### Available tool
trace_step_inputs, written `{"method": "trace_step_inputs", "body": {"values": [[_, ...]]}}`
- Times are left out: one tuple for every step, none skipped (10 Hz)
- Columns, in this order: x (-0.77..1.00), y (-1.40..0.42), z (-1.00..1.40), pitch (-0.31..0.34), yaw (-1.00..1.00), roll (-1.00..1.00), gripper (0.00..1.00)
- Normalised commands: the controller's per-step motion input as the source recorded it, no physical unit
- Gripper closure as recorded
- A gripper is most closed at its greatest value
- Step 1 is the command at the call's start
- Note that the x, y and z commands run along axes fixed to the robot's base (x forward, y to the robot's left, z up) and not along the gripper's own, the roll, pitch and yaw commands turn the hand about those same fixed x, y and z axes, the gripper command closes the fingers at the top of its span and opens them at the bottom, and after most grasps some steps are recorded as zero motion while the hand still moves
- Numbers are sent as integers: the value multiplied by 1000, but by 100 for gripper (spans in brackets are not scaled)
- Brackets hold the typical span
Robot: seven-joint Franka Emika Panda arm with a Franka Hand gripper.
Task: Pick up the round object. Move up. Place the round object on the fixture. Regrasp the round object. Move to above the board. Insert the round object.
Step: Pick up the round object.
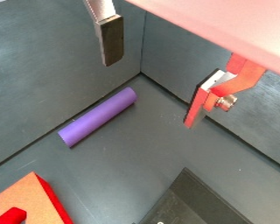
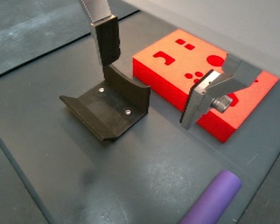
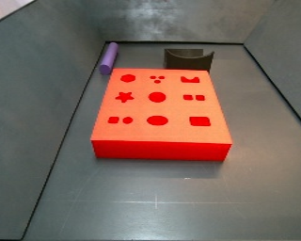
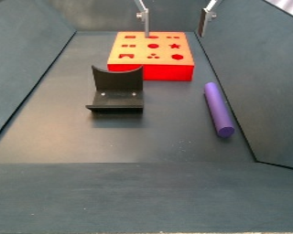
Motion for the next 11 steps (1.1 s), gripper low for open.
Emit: {"method": "trace_step_inputs", "body": {"values": [[-163, 0, -326, 0, 0, -21, 0], [-414, 114, -677, 0, 0, -146, 0], [-629, 180, -871, 0, 0, -177, 0], [-749, 171, -920, 0, 0, -149, 0], [-737, 163, -926, -9, 0, -149, 0], [-723, 143, -897, -10, 0, -159, 0], [-480, 60, -814, -21, -46, -194, 0], [-380, 29, -769, -44, -66, -211, 0], [-251, 154, -774, 0, -94, -223, 0], [-57, 277, -717, 27, -69, -239, 0], [0, 271, -680, 9, -71, -257, 0]]}}
